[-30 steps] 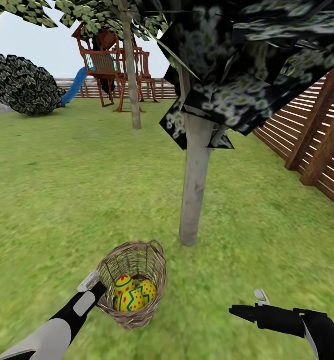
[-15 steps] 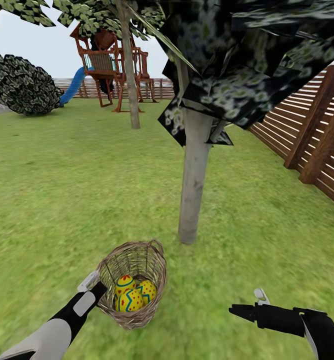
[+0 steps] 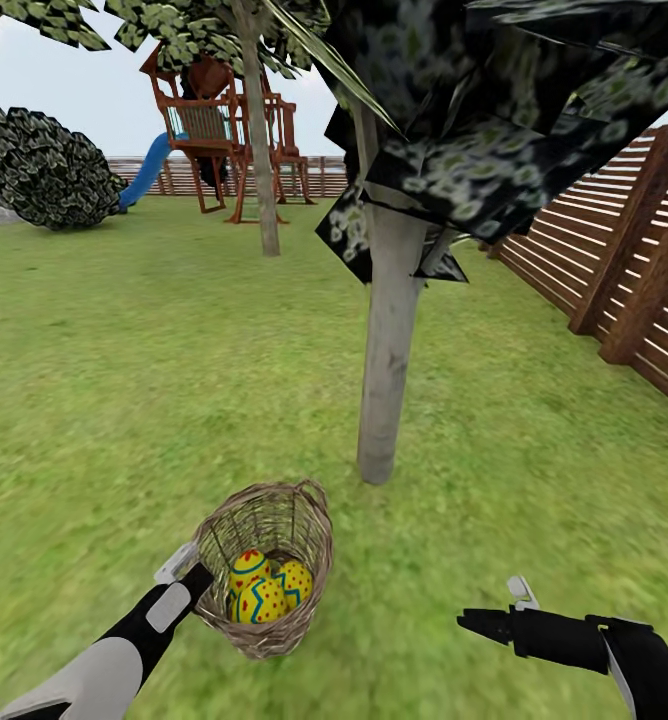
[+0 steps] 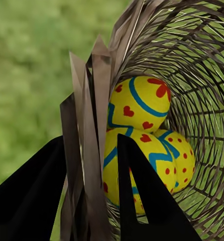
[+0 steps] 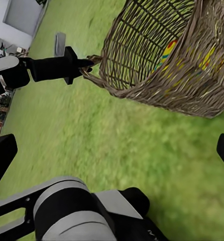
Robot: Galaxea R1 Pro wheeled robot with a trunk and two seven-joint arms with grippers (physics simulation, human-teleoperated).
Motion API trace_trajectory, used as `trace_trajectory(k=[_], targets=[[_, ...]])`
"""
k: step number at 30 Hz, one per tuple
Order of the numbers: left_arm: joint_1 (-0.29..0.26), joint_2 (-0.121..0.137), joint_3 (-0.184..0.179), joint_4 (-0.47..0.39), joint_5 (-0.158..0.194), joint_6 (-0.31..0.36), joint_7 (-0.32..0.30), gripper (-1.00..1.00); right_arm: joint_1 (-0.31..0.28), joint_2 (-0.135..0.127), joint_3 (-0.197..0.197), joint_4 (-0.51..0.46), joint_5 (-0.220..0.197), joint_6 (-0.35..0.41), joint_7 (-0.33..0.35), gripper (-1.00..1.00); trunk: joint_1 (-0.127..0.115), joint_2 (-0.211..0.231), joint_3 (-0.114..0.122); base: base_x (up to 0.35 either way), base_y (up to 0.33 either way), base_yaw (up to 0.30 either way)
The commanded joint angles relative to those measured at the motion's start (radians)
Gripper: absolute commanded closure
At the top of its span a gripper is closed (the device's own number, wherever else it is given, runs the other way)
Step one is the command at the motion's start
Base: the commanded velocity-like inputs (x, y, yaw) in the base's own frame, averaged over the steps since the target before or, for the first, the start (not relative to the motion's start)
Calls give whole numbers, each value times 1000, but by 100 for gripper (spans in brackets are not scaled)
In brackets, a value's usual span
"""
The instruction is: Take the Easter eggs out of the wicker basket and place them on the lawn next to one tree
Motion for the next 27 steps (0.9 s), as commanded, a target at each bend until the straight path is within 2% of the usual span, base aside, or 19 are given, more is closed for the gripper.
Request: trace_trajectory(k=[1,27], targets=[[0,0,0,-3,8,5,4,100,-1,1,-5,-1,10,11,8,-100,4,-8,-4,0,0,0],[0,0,0,-2,8,5,-13,100,0,0,-5,-1,9,11,8,-100,103,-190,-85,0,0,0]])
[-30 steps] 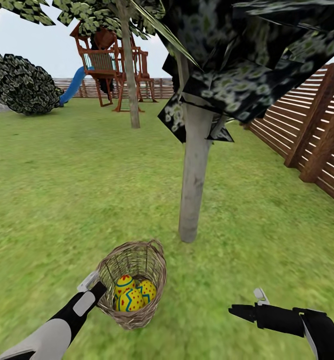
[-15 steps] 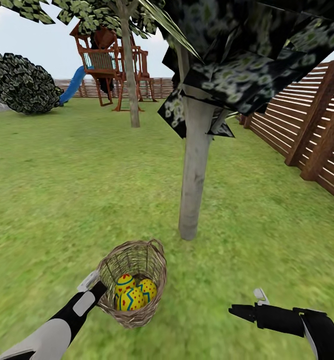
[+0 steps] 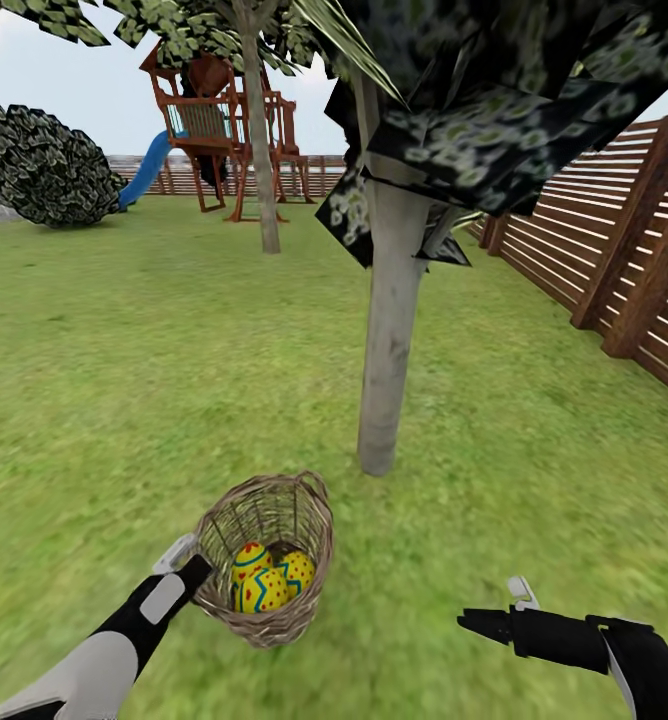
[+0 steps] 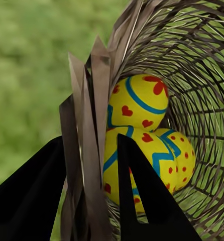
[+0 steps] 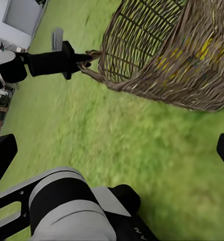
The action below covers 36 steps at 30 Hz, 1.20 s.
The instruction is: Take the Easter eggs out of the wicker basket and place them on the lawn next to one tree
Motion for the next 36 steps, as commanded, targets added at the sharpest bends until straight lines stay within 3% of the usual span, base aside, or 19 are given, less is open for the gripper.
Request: trace_trajectory(k=[1,8,9,28,36], targets=[[3,-13,-14,49,5,-68,1,100,-1,1,-5,-1,10,11,8,-100,4,-7,-4,0,0,0],[3,-12,-14,49,5,-68,1,100,-1,2,-5,-1,10,11,8,-100,8,-14,-7,0,0,0],[3,-12,-14,49,5,-68,1,-100,-1,2,-5,-1,10,11,8,-100,8,-14,-7,0,0,0],[5,-11,-13,47,5,-68,1,-100,-1,2,-5,-1,11,12,8,-100,4,-7,-4,0,0,0],[5,-12,-13,47,5,-68,1,-100,-1,2,-5,-1,12,12,8,-100,-26,49,21,0,0,0]])
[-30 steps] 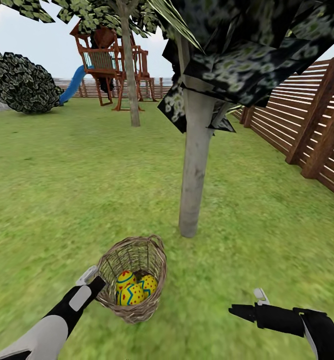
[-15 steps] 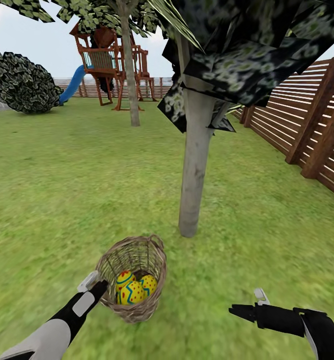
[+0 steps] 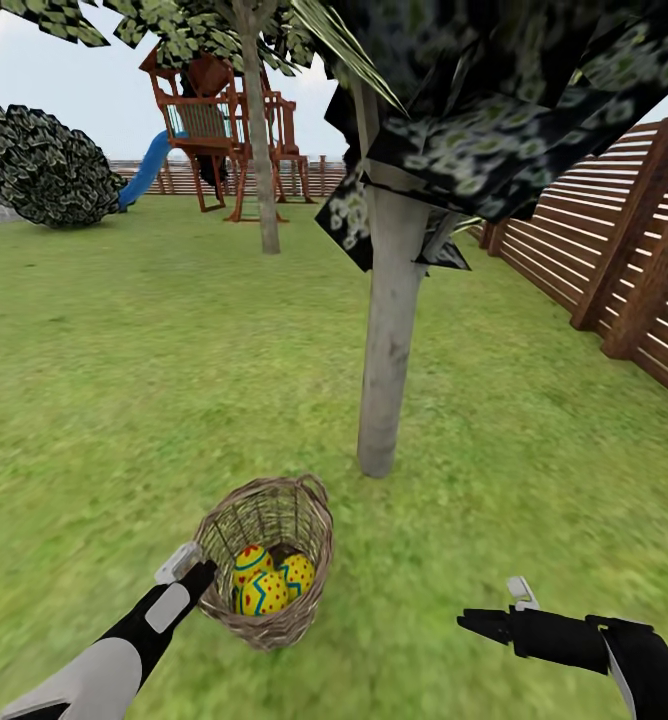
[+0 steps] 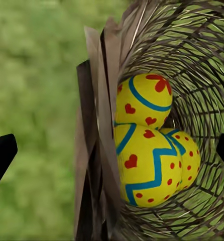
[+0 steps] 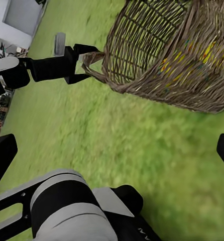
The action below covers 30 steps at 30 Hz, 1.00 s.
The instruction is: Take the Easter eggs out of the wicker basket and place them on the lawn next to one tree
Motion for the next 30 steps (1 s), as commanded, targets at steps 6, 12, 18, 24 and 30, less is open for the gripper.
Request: trace_trajectory(k=[6,12,18,24,30], targets=[[0,4,2,-3,9,5,5,-100,-1,2,-4,0,13,8,8,-100,-23,42,18,0,0,0],[4,7,2,-102,10,23,-8,-100,-1,1,-5,0,13,0,-70,-100,-46,84,37,0,0,0],[12,39,1,-202,11,150,-9,-100,-1,1,-5,-1,12,-7,-87,-100,-69,126,56,0,0,0],[101,131,46,-456,156,388,-9,-100,-1,6,-4,-1,13,-48,-247,-100,-92,168,74,0,0,0],[136,161,291,-693,345,644,-27,-100,-1,128,209,-167,12,-42,-667,-100,-115,210,93,0,0,0]])
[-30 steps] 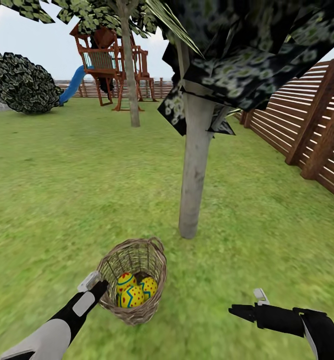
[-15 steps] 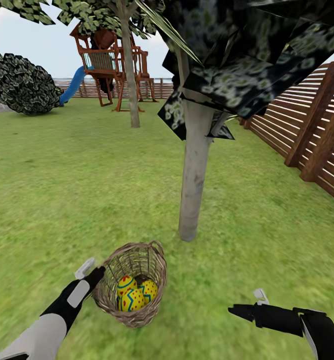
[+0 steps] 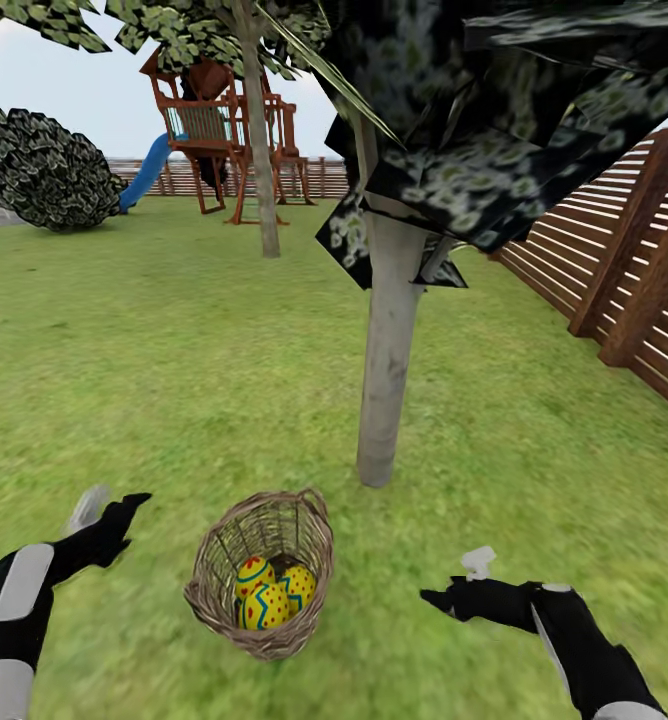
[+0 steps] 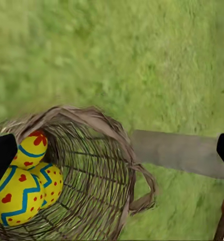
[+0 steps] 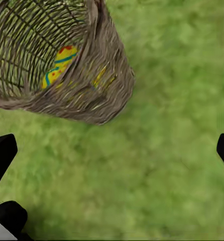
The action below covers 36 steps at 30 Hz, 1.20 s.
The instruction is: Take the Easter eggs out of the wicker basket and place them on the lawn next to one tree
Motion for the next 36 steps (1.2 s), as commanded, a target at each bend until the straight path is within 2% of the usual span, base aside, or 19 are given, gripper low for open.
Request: trace_trajectory(k=[1,4,5,6,7,8,11,13,16,18,19,23,25,32,36], targets=[[0,1,5,-9,55,6,-3,-100,-1,29,15,-30,9,10,-54,-100,-4,7,2,0,0,0],[0,2,10,-19,196,7,-25,-100,-1,91,96,-105,27,51,-237,-100,-16,28,12,0,0,0],[1,3,11,-20,241,6,-29,-100,-1,113,157,-147,46,90,-335,-100,-19,35,15,0,0,0],[1,2,11,-20,251,6,-30,-100,-1,119,179,-161,52,105,-366,-100,-23,42,18,0,0,0],[1,1,11,-20,272,6,-33,-100,-1,135,240,-203,61,148,-448,-100,-23,42,18,0,0,0],[1,-1,11,-20,279,6,-34,-100,-1,141,275,-226,63,171,-490,-100,-23,42,18,0,0,0],[1,-6,10,-17,289,3,-40,-100,-1,157,339,-308,64,226,-548,-100,-23,42,18,0,0,0],[1,-7,9,-15,290,3,-43,-100,-1,169,355,-352,63,263,-557,-100,-23,42,18,0,0,0],[1,-6,9,-17,292,6,-59,-100,-1,209,372,-399,66,346,-567,-100,-23,42,18,0,0,0],[2,-6,9,-19,292,24,-73,-100,-1,228,383,-403,69,369,-570,-100,-23,42,18,0,0,0],[2,-6,10,-18,292,52,-80,-100,-1,235,405,-403,71,377,-574,-100,-23,42,18,0,0,0],[2,-6,10,-18,293,93,-85,-100,-1,242,468,-403,69,397,-613,-100,-23,42,18,0,0,50],[2,-6,10,-19,293,101,-86,-100,-1,240,488,-404,65,446,-636,-100,-23,42,18,0,0,217],[2,-4,11,-13,293,105,-87,-100,-1,236,498,-415,64,504,-644,-100,-23,42,18,0,0,281],[2,-2,12,-10,293,104,-87,-100,-1,236,498,-499,64,510,-644,-100,-23,42,18,0,0,113]])
